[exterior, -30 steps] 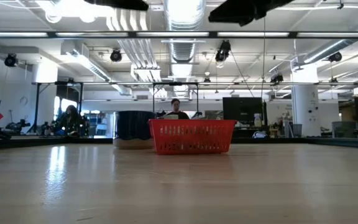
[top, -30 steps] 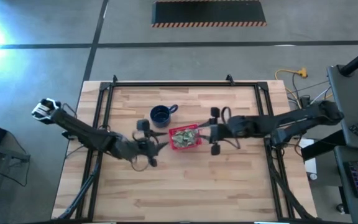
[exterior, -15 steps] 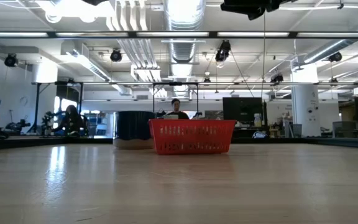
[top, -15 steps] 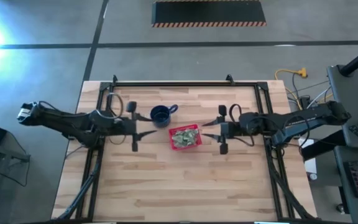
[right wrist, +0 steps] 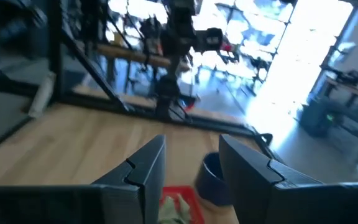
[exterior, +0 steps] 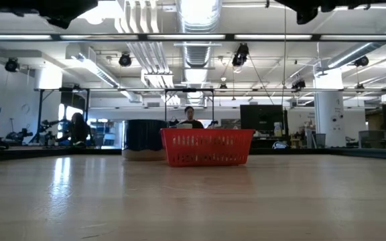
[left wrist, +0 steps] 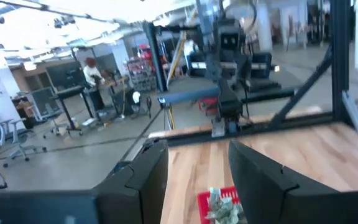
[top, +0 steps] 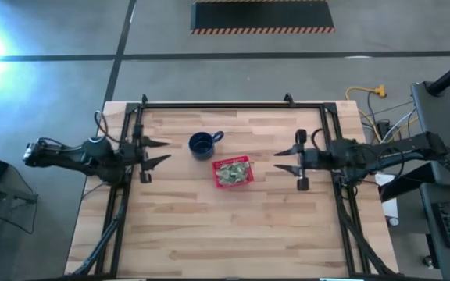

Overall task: Pick and place Stevia / Truvia into bins
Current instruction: Return to Home Position

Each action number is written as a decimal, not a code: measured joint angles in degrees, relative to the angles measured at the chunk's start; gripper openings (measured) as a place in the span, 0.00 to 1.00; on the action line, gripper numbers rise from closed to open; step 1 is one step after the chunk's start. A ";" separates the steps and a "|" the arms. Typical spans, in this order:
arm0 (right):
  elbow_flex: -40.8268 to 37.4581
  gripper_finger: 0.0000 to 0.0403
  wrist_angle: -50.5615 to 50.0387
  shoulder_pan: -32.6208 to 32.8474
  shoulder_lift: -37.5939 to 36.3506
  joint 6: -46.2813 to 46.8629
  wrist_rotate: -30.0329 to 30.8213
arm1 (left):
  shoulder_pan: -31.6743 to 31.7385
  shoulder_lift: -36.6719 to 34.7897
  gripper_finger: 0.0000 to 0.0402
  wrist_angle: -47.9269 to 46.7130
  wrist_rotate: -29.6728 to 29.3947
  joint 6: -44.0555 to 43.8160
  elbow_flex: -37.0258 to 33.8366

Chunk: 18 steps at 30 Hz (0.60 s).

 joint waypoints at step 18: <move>-18.01 0.35 3.21 0.00 -27.33 3.61 -11.62 | -0.04 -22.76 0.38 -2.57 -0.02 -1.49 -11.76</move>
